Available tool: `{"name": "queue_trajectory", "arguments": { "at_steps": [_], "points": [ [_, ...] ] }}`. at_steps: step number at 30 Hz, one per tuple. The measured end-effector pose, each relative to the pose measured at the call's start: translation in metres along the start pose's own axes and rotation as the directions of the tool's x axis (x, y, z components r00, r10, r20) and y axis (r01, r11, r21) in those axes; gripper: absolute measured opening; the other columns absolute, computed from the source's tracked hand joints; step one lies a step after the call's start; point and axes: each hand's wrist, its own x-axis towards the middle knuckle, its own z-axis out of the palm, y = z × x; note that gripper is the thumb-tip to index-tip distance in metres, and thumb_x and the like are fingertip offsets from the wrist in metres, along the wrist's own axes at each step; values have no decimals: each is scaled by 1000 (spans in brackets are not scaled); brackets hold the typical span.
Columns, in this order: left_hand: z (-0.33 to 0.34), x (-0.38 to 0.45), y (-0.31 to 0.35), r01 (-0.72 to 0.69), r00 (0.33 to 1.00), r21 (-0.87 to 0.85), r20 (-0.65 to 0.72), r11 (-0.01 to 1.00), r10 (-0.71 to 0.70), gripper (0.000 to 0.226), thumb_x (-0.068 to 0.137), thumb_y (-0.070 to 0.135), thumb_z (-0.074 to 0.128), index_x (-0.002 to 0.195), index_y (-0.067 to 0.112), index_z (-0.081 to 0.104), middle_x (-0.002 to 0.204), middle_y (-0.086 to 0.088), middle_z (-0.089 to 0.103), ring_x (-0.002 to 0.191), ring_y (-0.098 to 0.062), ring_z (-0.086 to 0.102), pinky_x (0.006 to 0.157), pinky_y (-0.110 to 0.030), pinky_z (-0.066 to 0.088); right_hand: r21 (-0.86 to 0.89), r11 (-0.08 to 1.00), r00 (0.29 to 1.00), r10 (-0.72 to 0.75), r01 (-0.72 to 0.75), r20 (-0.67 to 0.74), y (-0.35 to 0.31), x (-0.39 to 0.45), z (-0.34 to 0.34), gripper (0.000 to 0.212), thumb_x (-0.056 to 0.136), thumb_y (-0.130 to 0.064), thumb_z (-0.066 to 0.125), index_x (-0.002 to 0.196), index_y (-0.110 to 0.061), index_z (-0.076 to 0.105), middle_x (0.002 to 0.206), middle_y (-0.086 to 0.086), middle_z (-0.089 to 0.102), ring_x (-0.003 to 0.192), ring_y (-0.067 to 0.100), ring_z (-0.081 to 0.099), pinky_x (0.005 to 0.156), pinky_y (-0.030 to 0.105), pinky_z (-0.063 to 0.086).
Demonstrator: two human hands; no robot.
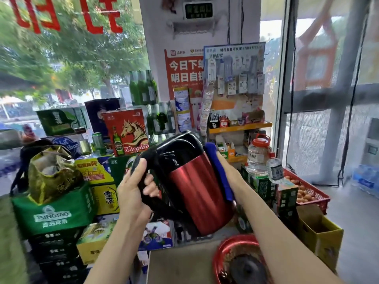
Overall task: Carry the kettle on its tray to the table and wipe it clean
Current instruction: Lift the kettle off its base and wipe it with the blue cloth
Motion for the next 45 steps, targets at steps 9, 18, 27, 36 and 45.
{"name": "queue_trajectory", "arguments": {
  "at_steps": [9,18,27,36,45],
  "points": [
    [-2,-4,-9,62,995,-29,-80,998,-64,19,76,24,74,86,15,60,49,3,41,32,-7,31,32,-18,27,-938,259,700,-713,232,-24,50,-70,78,63,97,-64,12,155,-40,18,163,12,23,144,46,28,111,65,26],
    [7,-13,-2,-49,997,116,-62,992,56,13,82,18,74,84,13,62,53,-2,40,36,-11,31,35,-20,28,-303,924,955,-276,233,-106,-30,-5,60,64,84,-80,35,143,-54,39,146,-8,52,133,23,50,108,43,40],
    [-11,-3,2,-17,1000,57,7,998,16,13,86,18,68,82,15,56,52,1,39,33,-9,32,33,-19,28,-900,374,738,-669,226,-93,41,-70,125,69,97,-64,17,157,-32,15,164,15,18,144,49,25,107,69,27],
    [-48,18,35,-6,997,-107,74,994,15,37,63,36,87,83,24,58,52,9,38,32,-2,33,33,-14,25,87,993,961,-97,77,258,-10,9,39,48,95,-60,45,116,-24,69,118,-6,73,106,6,67,106,28,46],
    [-39,18,20,-23,1000,13,-9,1000,23,13,82,27,66,81,20,54,46,6,38,29,-3,31,30,-15,25,-871,373,741,-671,321,-15,54,-63,99,78,94,-70,15,157,-25,19,163,10,26,145,36,32,110,58,33]
  ]
}}
